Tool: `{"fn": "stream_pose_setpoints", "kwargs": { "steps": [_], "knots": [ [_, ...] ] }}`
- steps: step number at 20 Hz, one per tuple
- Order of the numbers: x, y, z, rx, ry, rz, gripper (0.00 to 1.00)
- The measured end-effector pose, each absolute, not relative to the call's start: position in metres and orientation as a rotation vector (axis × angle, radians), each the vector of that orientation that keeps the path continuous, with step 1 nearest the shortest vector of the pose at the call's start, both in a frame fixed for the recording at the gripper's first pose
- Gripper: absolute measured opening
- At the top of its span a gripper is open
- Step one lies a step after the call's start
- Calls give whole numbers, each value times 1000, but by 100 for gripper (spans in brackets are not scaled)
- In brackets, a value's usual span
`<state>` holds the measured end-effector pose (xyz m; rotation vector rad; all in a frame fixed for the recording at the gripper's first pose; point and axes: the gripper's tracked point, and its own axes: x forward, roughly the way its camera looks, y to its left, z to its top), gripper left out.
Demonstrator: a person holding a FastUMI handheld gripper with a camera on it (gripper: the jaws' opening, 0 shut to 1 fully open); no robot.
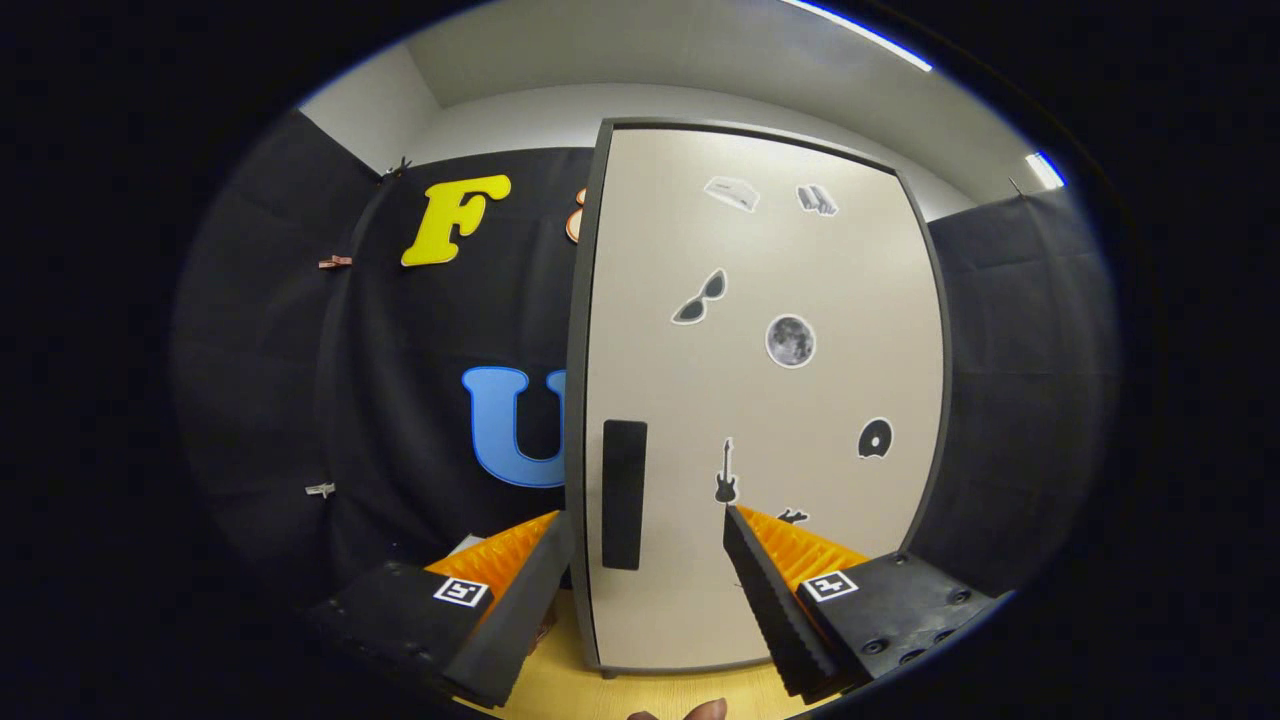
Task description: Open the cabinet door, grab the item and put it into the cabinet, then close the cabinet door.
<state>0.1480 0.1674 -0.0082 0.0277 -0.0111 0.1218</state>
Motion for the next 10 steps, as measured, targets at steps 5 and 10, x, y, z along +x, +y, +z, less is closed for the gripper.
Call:
{"fn": "stream_pose_setpoints", "kwargs": {
  "steps": [5, 10],
  "knots": [
    [192, 185, -32, 16, 30, 112, 97],
    [224, 191, -42, 40, 54, 91, 92]
  ]
}}
